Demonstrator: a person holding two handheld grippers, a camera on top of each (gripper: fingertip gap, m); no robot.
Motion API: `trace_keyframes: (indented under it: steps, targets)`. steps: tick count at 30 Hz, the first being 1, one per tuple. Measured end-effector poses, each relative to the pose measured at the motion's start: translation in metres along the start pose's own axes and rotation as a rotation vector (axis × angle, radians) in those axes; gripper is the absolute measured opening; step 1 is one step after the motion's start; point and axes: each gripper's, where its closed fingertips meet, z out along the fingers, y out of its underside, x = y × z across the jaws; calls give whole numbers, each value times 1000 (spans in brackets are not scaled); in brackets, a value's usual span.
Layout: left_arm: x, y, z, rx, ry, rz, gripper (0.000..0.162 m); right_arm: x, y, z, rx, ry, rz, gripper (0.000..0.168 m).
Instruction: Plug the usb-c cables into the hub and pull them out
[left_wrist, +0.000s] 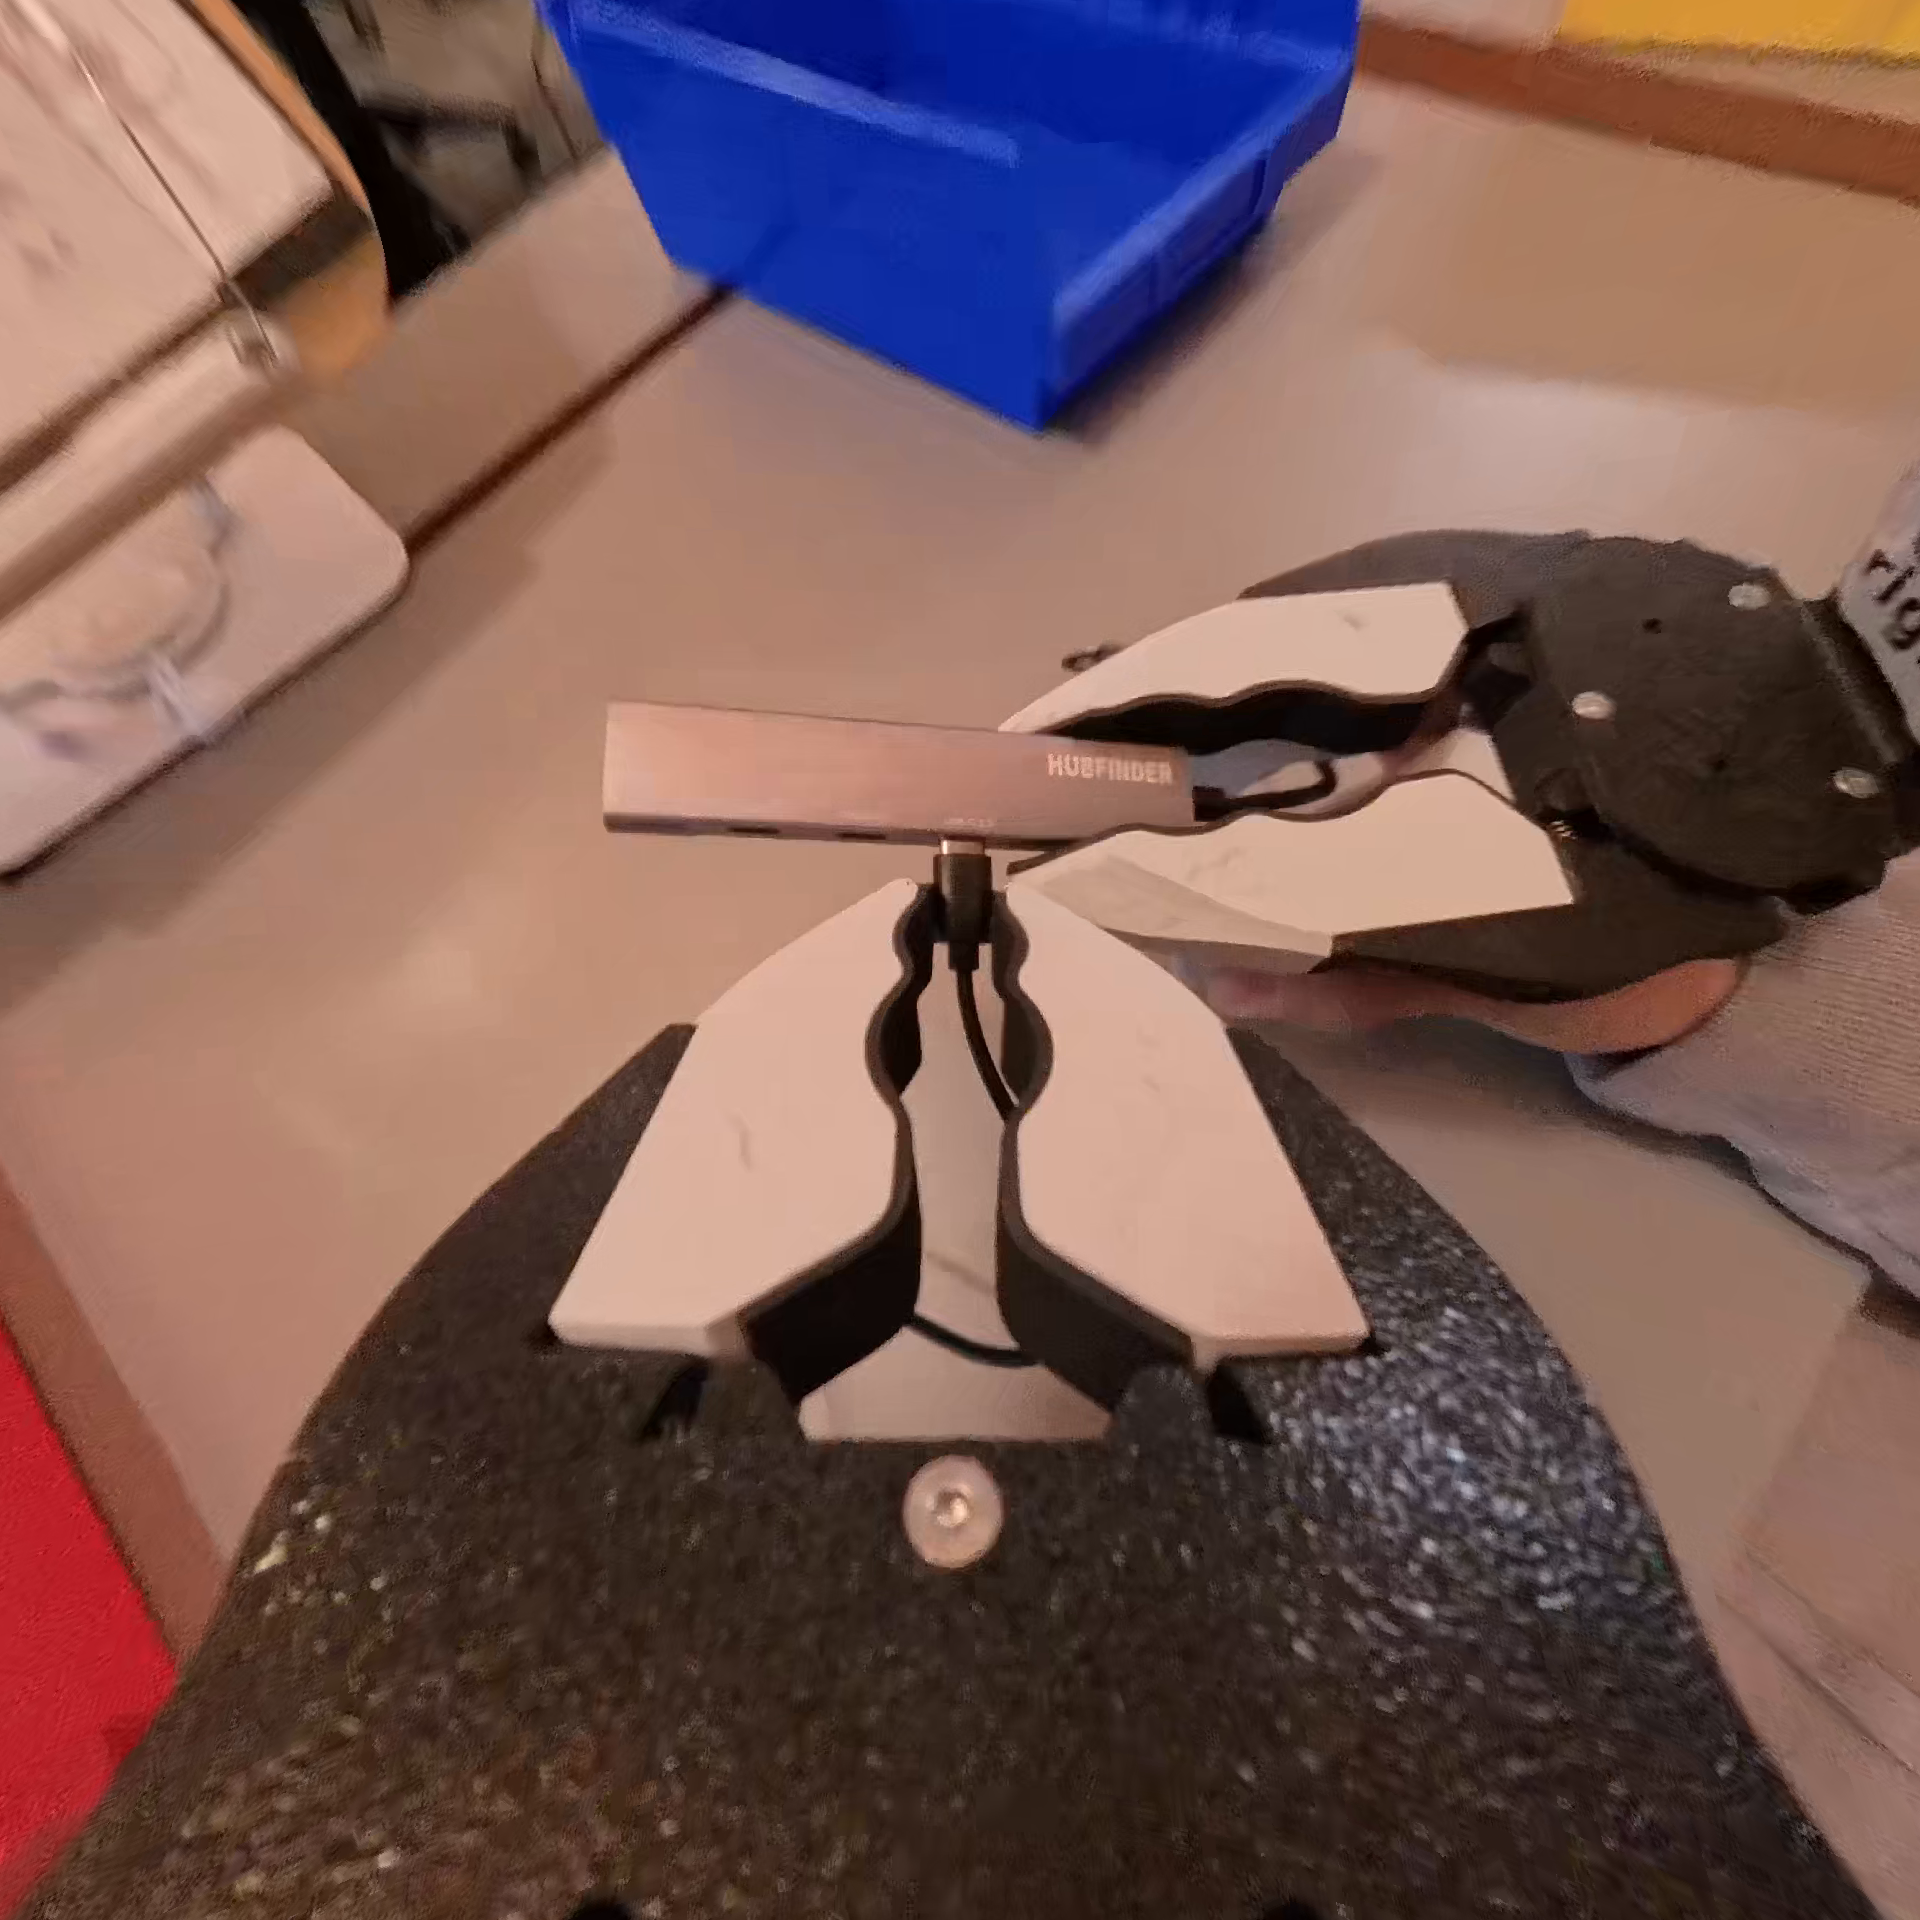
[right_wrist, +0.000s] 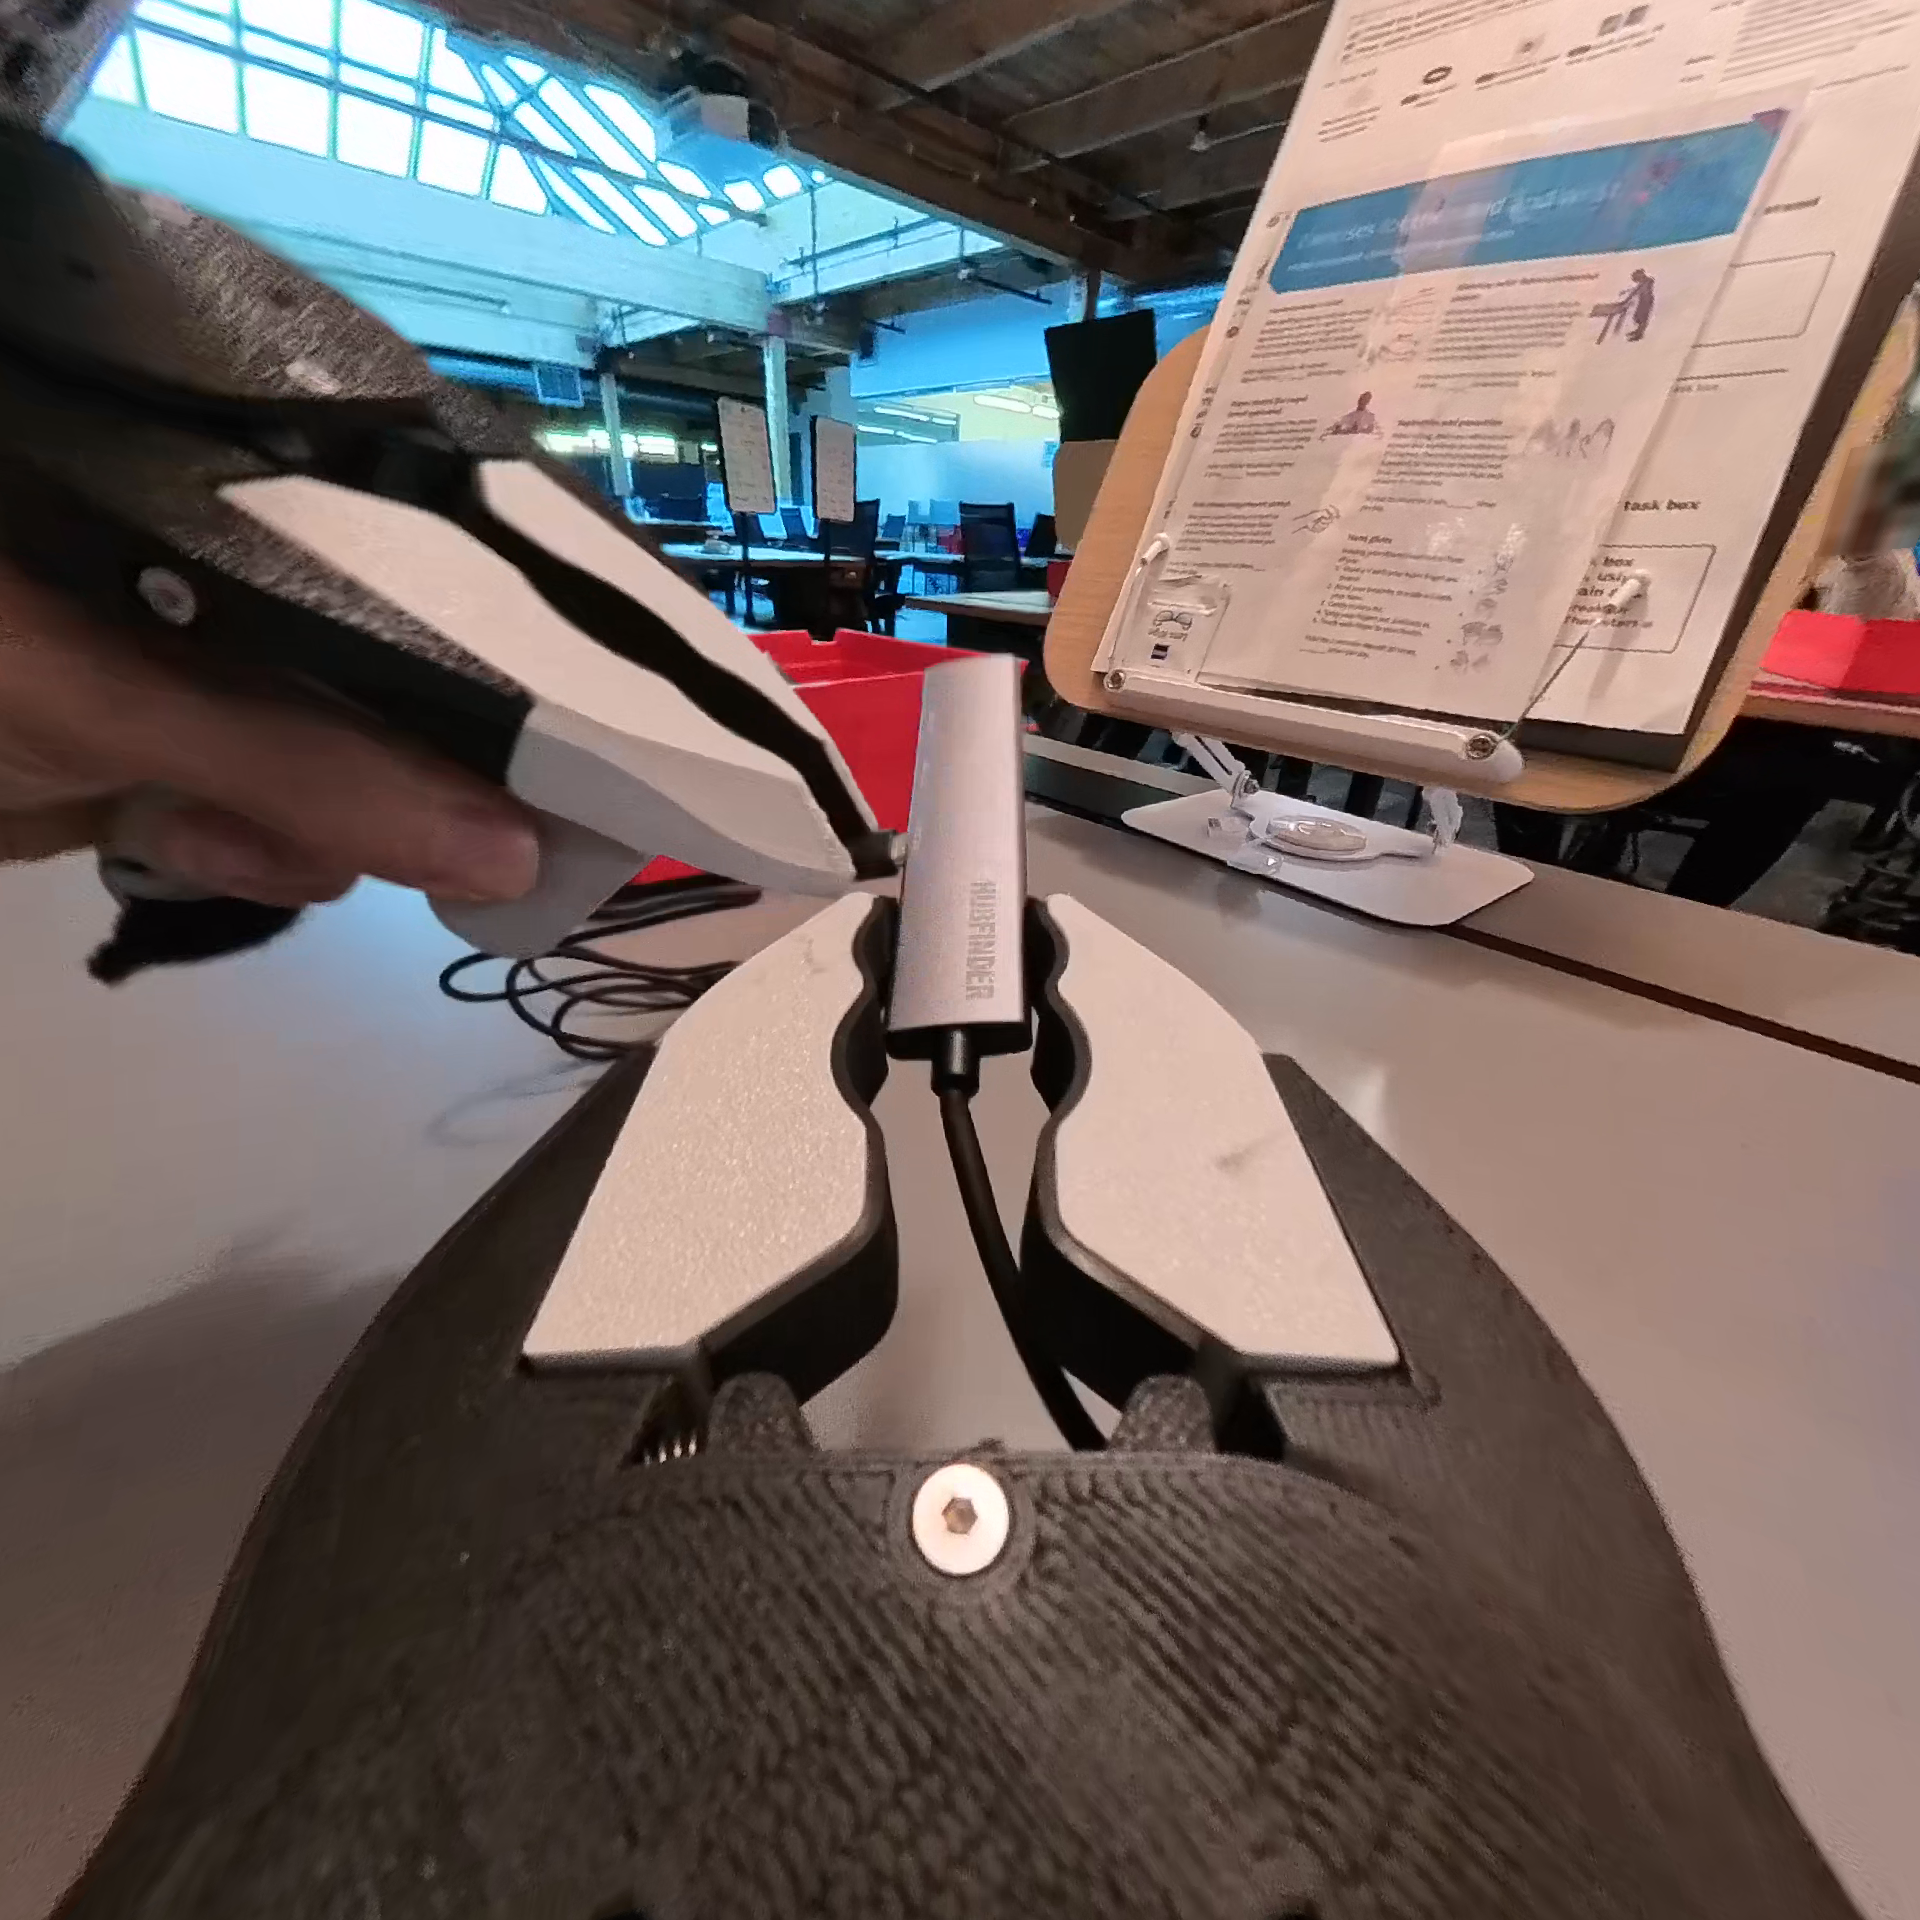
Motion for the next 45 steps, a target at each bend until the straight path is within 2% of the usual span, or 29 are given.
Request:
trace_keyframes:
  steps: [8,12,14,15,16,17,20,21,23,26,28,31,34,37,41,45]
  targets:
    - [-1,3,-7,220,-88,133,11,5,1,1,-9,2,67,25]
    - [-4,15,-4,176,-101,169,11,3,4,1,-37,-6,43,25]
    - [-13,11,-9,210,-115,142,11,0,7,2,-64,-32,26,25]
    - [-22,10,-11,203,-144,131,19,-2,8,2,-68,-45,21,25]
    - [-32,10,-12,185,-180,146,34,-7,10,2,-84,-84,24,25]
    - [-39,10,-12,165,-206,211,38,-12,12,3,-101,-116,26,25]
    - [-33,18,-8,114,-213,580,38,-19,16,3,-136,-164,31,24]
    - [-37,23,-7,78,-264,698,41,-20,16,3,-138,-172,39,24]
    - [-40,28,-3,44,-360,909,38,-23,15,3,-137,-203,73,24]
    - [-50,25,0,52,-564,1102,32,-27,16,3,-146,-229,94,24]
    - [-53,23,1,69,-644,1128,14,-30,17,3,-156,-240,92,24]
    - [-50,30,7,62,-630,1061,10,-27,11,2,-105,-231,117,24]
    - [-42,32,9,68,-553,919,10,-24,2,-2,-30,-218,82,25]
    - [-40,27,7,64,-565,976,9,-21,-1,-4,4,-199,75,29]
    - [-36,19,4,106,-592,1015,9,-19,3,-1,-33,-168,71,46]
    - [-33,17,3,120,-592,1075,8,-27,3,-2,-30,-203,85,47]
